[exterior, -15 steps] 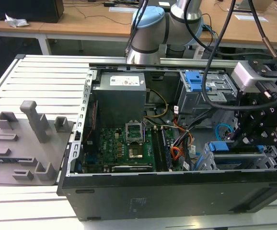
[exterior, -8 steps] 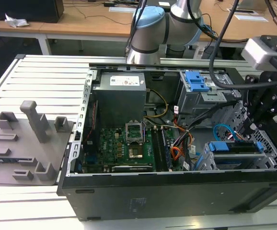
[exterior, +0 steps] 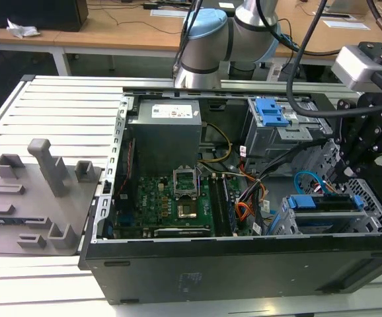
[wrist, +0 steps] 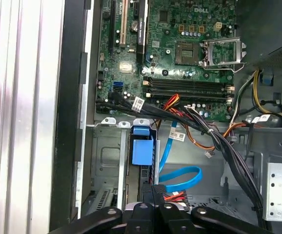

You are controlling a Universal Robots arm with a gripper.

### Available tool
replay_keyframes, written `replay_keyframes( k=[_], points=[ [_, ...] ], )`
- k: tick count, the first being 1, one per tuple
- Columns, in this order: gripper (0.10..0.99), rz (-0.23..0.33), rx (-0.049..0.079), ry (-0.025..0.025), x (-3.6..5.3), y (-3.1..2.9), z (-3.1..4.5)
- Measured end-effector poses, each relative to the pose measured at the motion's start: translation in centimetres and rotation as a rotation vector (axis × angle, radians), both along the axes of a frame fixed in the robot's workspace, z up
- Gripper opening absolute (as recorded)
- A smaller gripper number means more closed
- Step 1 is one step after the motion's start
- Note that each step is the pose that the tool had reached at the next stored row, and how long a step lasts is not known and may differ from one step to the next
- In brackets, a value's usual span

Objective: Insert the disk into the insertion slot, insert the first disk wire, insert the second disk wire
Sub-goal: 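Insert the second disk wire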

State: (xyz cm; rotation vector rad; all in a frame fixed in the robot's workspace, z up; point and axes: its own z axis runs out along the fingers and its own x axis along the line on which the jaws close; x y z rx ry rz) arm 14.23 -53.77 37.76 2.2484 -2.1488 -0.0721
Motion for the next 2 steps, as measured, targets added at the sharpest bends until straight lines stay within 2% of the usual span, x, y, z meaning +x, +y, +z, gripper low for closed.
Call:
replay_keyframes(
  k=[2],
  points=[
    [0.106,0.0,0.0,0.0,-0.01,0.0,0.0]
  ],
)
